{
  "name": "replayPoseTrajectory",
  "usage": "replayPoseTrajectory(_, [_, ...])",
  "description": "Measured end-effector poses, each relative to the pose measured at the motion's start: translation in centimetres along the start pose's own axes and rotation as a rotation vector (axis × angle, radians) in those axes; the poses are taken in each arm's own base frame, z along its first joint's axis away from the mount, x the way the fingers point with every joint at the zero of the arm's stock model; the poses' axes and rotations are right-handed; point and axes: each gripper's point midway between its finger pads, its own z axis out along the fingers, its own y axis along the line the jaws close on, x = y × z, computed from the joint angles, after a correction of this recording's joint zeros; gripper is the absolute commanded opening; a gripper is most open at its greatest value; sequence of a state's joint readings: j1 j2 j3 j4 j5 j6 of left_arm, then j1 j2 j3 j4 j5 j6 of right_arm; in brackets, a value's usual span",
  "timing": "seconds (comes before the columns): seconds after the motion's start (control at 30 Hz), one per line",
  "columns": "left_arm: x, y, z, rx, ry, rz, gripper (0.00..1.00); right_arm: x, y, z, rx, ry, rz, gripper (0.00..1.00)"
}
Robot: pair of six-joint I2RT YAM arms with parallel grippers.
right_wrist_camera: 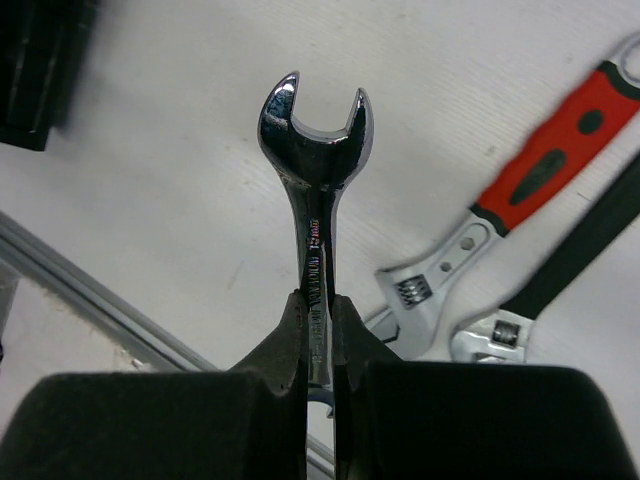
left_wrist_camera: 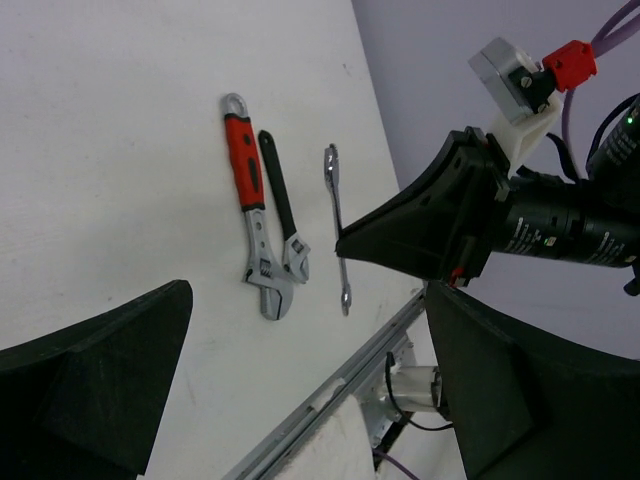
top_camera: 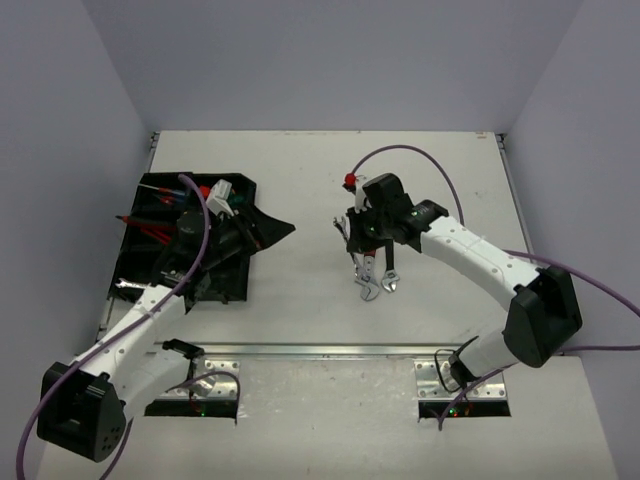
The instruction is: Sort the tools into containers
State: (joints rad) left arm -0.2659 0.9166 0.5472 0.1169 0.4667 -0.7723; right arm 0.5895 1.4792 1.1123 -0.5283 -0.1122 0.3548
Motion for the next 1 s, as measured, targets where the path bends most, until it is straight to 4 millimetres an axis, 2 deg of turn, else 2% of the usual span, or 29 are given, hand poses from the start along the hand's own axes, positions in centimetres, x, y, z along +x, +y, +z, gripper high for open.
replayPoseTrajectory(0.2, [0.1, -2.3, 1.6, 0.055, -0.045, -0.058, 0.99, -1.2, 5.5, -0.3, -0.104, -0.053, -0.056, 0.00])
replayPoseTrajectory(0.33, [0.7, -1.9, 2.6, 0.029, -0.044, -0.096, 0.91, -2.1, 8.0, -0.6, -0.160, -0.094, -0.076, 0.00])
replayPoseTrajectory(0.43, [0.9, -1.5, 3.3, 0.005, -0.051, -0.125, 0.81, -2.5, 9.2, -0.9, -0.182, -0.108, -0.081, 0.00])
replayPoseTrajectory(0.53, [1.5, -0.9, 3.9, -0.021, -0.040, -0.148, 0.60, -2.8, 10.4, -1.3, -0.205, -0.122, -0.092, 0.00])
replayPoseTrajectory(0.6, [1.9, -0.8, 4.2, -0.030, -0.033, -0.154, 0.56, -3.1, 11.1, -1.5, -0.220, -0.132, -0.100, 0.00])
replayPoseTrajectory(0.63, [2.1, -0.9, 4.3, -0.030, -0.031, -0.155, 0.51, -3.2, 11.5, -1.6, -0.230, -0.138, -0.103, 0.00])
replayPoseTrajectory(0.67, [2.2, -0.9, 4.4, -0.029, -0.029, -0.154, 0.42, -3.2, 11.7, -1.6, -0.237, -0.141, -0.106, 0.00])
replayPoseTrajectory(0.73, [2.5, -1.2, 4.6, -0.024, -0.021, -0.153, 0.13, -3.2, 12.0, -1.7, -0.246, -0.143, -0.108, 0.00])
replayPoseTrajectory(0.77, [2.6, -1.4, 4.8, -0.020, -0.017, -0.153, 0.02, -3.3, 12.1, -1.7, -0.248, -0.144, -0.108, 0.00])
replayPoseTrajectory(0.87, [2.8, -2.3, 5.1, -0.002, -0.008, -0.151, 0.00, -3.3, 12.2, -1.7, -0.248, -0.146, -0.105, 0.02])
replayPoseTrajectory(0.9, [2.7, -2.4, 5.2, -0.001, -0.011, -0.147, 0.00, -3.4, 12.2, -1.7, -0.248, -0.147, -0.103, 0.12])
replayPoseTrajectory(0.93, [2.7, -2.5, 5.2, -0.005, -0.013, -0.144, 0.00, -3.4, 12.2, -1.8, -0.247, -0.149, -0.102, 0.34])
replayPoseTrajectory(1.0, [2.5, -2.2, 5.2, -0.034, -0.014, -0.141, 0.00, -3.5, 12.2, -1.8, -0.245, -0.153, -0.099, 0.98])
